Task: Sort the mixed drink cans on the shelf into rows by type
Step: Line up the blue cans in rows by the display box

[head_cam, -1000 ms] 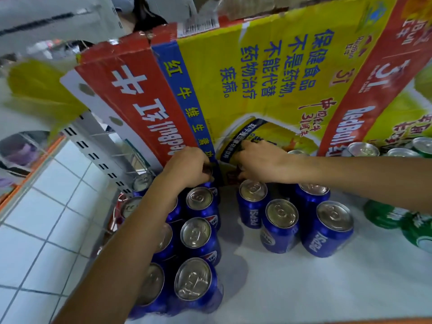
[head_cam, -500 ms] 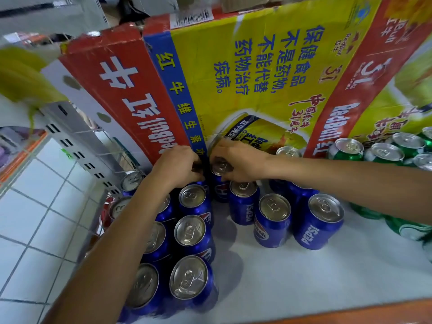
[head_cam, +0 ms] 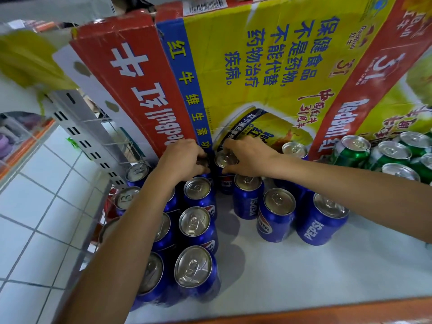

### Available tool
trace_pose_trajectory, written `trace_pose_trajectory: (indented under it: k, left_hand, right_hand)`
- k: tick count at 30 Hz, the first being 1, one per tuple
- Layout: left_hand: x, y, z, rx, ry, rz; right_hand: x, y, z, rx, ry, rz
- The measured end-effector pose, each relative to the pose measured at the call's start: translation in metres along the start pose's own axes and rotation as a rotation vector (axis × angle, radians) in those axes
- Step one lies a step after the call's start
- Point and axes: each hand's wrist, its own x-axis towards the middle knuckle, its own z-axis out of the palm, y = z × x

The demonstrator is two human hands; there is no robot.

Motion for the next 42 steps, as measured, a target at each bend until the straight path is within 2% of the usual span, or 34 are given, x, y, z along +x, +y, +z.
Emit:
trace_pose_trajectory:
  k: [7,13,17,28,35,42]
  left_hand:
    - [-0.002,0.000,-0.001,-0.023,0.009,0.006]
    - [-0.003,0.001,-0.001,-0.040,0.013,0.003]
    - [-0.004,0.002,0.000,-0.073,0.029,0.001]
    - [-0.004,0.000,0.008,-0.064,0.093,0.007]
    - [-0.008,0.003,0.008,-0.032,0.090,0.022]
    - [-0.036,0.009,0.003,-0.104,0.148,0.028]
  right_hand:
    - [-0.004,0.007,-0.001,0.177,-0.037,0.011]
    - [-0.002,0.009,0.004,0.215,-0.028,0.043]
    - [-0.003,0.005,0.006,0.193,0.002,0.060]
    - [-0.009,-0.004,-0.004,0.112,-0.111,0.067]
    - [-0.028,-0.002,-0.003,-0.111,-0.001,0.054]
    - [-0.039,0.003,-0.010,0.046,-0.182,-0.072]
